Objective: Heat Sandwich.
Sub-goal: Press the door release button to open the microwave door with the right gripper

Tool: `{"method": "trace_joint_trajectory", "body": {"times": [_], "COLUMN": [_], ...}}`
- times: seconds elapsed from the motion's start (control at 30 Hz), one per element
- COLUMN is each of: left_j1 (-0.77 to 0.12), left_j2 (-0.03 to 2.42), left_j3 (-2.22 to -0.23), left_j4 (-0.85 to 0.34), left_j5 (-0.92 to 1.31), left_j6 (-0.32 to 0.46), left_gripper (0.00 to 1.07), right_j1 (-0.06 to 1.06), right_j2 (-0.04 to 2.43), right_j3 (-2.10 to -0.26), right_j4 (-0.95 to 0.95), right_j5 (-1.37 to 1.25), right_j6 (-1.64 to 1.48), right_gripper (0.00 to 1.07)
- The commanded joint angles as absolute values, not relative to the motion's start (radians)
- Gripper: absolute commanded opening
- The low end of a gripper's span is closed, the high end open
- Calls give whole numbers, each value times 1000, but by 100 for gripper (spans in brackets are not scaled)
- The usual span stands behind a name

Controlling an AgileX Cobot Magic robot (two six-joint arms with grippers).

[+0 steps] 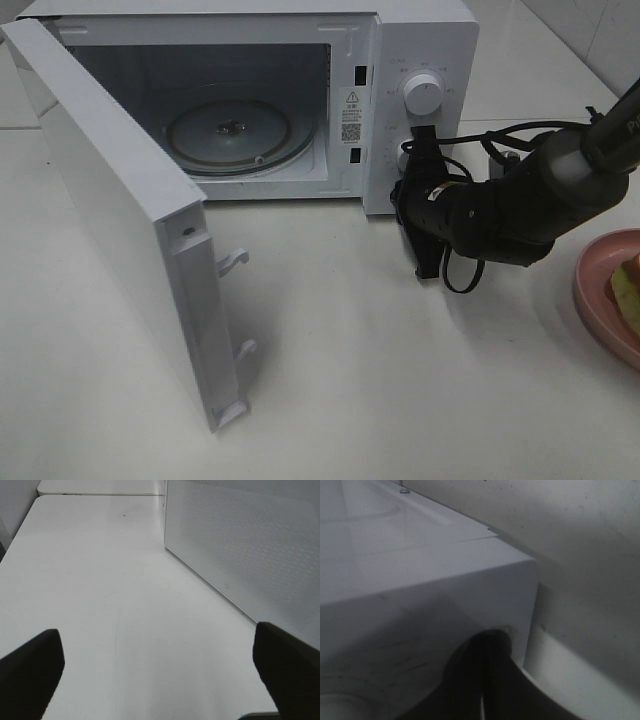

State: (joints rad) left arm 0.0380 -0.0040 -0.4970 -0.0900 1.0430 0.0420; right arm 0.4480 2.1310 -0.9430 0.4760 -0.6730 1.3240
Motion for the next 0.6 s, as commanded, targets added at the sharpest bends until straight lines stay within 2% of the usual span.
{"method": "trace_joint_trajectory", "body": {"times": [0.03, 0.37, 0.6], "left_j1": [38, 38, 38], "left_j2": [-30, -30, -30], "left_j3": [-493, -493, -493], "left_j4": [-90, -90, -90], "left_j5": [1035, 1035, 1035], "left_j6": [39, 39, 39], "left_gripper": [97, 97, 97], "right_j1": [396, 397, 409], "right_j2": [2120, 2106, 2087], "right_j3": [-1037, -1021, -958], "right_j4": [423, 369, 363], "right_j5": [-984, -852, -849], "right_j6": [1298, 1372, 1393], "right_gripper": [0, 0, 0]}}
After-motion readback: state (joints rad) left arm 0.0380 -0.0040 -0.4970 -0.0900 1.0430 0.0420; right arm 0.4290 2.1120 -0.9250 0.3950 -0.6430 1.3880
